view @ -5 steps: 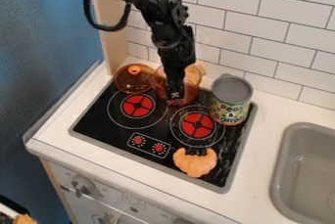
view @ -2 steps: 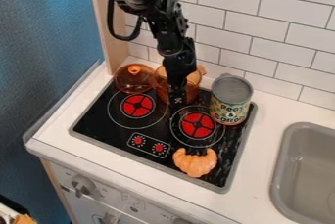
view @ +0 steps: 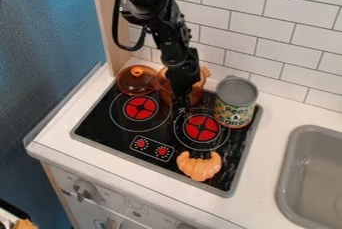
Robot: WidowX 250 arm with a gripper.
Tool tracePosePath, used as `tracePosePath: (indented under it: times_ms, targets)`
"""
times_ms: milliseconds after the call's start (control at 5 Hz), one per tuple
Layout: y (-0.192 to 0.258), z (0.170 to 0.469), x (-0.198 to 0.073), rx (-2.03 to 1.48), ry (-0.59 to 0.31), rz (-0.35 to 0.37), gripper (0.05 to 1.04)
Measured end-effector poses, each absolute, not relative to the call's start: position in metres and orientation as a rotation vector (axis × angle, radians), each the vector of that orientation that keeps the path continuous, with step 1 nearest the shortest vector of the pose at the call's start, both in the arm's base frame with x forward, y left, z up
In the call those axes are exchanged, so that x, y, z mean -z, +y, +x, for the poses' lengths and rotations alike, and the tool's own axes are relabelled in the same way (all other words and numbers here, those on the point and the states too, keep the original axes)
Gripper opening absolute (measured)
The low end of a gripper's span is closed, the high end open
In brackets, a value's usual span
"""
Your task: Move the glass pot to the bottom left corner of the stove
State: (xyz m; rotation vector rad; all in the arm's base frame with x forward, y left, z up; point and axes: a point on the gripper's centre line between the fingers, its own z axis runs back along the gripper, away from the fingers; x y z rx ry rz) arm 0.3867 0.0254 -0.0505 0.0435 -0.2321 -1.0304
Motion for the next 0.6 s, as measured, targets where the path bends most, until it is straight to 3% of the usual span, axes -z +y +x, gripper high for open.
tracePosePath:
  times_ms: [200, 400, 600]
  targets:
    - [0.0244, 0.3826, 0.0534, 1.017, -0.236, 0.040, 0.355]
    - [0.0243, 0.3840, 0.0459, 1.016, -0.255, 0.051, 0.149]
    - [0.0231, 0.3822, 0.0474, 1.021, -0.253, 0.042, 0.081]
